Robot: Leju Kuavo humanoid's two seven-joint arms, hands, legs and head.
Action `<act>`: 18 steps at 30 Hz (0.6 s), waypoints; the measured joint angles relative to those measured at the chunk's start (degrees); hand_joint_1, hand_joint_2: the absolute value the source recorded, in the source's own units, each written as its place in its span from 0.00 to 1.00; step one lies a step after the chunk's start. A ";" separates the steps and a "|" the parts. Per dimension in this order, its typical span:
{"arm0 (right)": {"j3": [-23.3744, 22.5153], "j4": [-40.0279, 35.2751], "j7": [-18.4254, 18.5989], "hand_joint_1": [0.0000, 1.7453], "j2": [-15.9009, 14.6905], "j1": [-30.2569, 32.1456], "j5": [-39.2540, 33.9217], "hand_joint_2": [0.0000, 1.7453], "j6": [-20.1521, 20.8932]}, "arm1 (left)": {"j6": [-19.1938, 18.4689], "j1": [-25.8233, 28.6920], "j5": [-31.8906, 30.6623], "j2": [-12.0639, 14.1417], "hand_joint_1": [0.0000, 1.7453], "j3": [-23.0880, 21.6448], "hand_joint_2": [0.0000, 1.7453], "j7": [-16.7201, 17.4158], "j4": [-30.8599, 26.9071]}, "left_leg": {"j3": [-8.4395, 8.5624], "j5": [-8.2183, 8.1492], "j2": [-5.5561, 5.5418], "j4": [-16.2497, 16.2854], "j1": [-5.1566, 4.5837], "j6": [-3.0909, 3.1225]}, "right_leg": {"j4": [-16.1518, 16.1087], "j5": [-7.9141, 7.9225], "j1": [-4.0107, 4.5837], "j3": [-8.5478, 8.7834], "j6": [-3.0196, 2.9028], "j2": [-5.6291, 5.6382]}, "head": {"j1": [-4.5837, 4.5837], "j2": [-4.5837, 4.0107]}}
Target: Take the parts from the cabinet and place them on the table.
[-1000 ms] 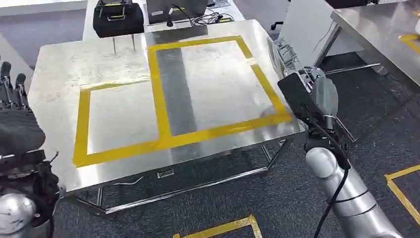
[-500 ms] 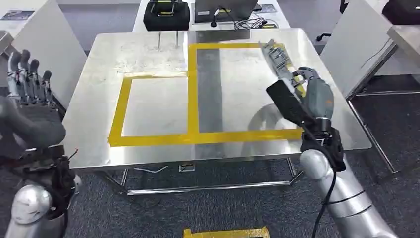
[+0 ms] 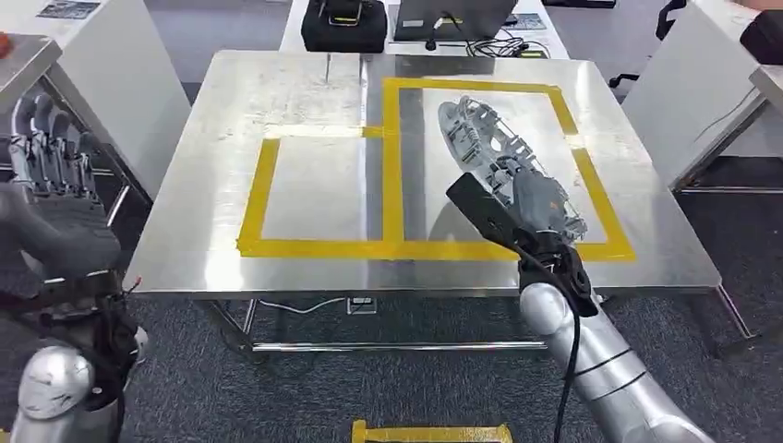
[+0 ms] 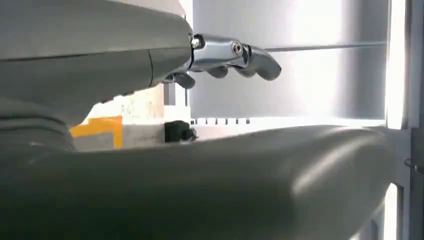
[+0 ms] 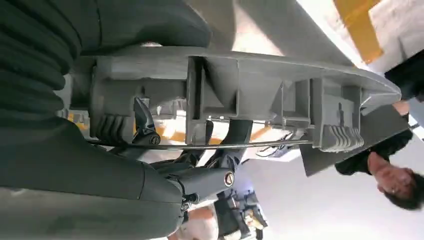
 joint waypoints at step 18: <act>2.01 6.49 -1.88 1.00 1.46 -0.25 -5.88 1.00 2.71 | -0.11 -0.18 0.24 -0.46 0.00 -0.92 0.00 -1.03 0.18 | -0.10 0.09 0.09 -0.02 -0.51 1.00 | -0.87 0.75 -0.46 1.13 3.28 0.00 | 0.79 0.00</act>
